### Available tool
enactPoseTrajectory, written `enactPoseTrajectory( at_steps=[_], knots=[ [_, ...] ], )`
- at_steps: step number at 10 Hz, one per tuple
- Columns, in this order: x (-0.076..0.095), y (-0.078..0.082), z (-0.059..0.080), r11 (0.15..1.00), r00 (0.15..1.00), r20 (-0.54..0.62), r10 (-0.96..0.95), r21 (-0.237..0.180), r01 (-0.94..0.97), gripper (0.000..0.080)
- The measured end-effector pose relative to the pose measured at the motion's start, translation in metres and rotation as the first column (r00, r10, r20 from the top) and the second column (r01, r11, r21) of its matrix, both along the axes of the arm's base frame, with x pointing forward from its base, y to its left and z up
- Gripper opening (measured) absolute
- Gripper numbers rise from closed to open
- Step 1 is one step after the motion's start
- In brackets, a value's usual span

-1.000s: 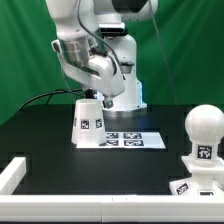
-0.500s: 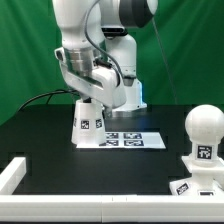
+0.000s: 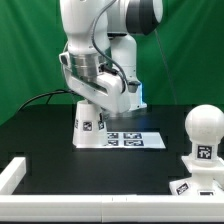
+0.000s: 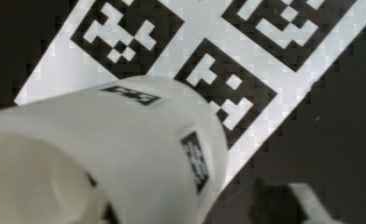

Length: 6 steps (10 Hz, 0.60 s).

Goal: Assemble lamp

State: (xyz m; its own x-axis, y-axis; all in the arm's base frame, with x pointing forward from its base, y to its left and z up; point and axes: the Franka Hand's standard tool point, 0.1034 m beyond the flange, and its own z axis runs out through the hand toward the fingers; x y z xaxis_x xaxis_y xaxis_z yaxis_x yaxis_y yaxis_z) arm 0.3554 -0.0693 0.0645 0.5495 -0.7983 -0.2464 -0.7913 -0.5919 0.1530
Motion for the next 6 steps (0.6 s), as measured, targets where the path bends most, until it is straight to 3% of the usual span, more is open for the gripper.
enactPoseTrajectory(
  at_steps=[1,2,3,5,6],
  knots=[
    [0.000,0.000,0.000,1.000,1.000,-0.001,0.000,-0.001,0.000,0.0119],
    [0.001,0.000,0.000,1.000,1.000,0.001,0.002,-0.001,-0.002,0.0119],
    [0.001,0.000,0.000,1.000,1.000,0.000,0.002,-0.001,-0.002,0.0042],
    [0.004,0.004,0.002,1.000,1.000,0.013,0.003,0.007,-0.003,0.0042],
    [0.018,0.022,0.020,0.999,0.998,0.060,0.002,0.042,-0.005,0.0042]
  ],
)
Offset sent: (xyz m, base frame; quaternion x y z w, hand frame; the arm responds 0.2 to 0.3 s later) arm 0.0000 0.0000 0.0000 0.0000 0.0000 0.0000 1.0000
